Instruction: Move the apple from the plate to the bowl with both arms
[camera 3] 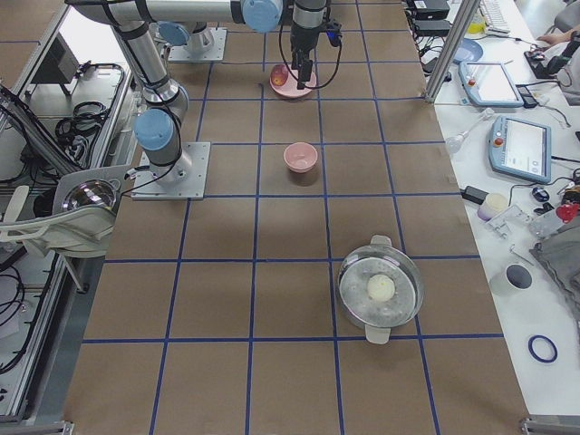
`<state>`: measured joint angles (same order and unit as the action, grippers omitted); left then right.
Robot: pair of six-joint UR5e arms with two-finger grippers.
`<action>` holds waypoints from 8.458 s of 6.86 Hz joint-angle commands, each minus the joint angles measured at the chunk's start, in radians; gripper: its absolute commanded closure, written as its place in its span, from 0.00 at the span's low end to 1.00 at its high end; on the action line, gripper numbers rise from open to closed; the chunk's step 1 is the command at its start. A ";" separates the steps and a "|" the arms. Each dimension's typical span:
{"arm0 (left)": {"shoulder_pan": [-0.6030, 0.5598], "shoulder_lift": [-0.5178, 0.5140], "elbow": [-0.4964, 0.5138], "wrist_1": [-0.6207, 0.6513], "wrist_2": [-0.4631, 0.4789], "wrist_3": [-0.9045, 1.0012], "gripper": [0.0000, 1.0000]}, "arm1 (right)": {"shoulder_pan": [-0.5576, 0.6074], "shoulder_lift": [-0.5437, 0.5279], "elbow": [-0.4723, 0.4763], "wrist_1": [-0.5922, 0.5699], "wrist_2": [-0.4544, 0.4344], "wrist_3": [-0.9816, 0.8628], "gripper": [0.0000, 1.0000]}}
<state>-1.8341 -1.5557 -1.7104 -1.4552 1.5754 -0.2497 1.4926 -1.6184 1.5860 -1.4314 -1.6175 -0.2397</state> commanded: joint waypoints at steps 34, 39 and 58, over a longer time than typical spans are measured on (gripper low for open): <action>-0.089 -0.245 -0.006 0.306 0.054 -0.105 1.00 | 0.064 0.319 0.382 -0.586 0.272 0.284 0.30; -0.118 -0.282 0.003 0.320 0.037 -0.349 1.00 | 0.038 0.247 0.206 -0.422 0.092 0.269 0.00; -0.271 -0.384 0.127 0.358 -0.057 -0.420 0.00 | -0.074 0.112 -0.021 -0.339 -0.010 0.249 0.00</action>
<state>-2.1354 -2.0059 -1.5949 -1.0069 1.5210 -0.7384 1.4185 -1.5005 1.5769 -1.7715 -1.6343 0.0084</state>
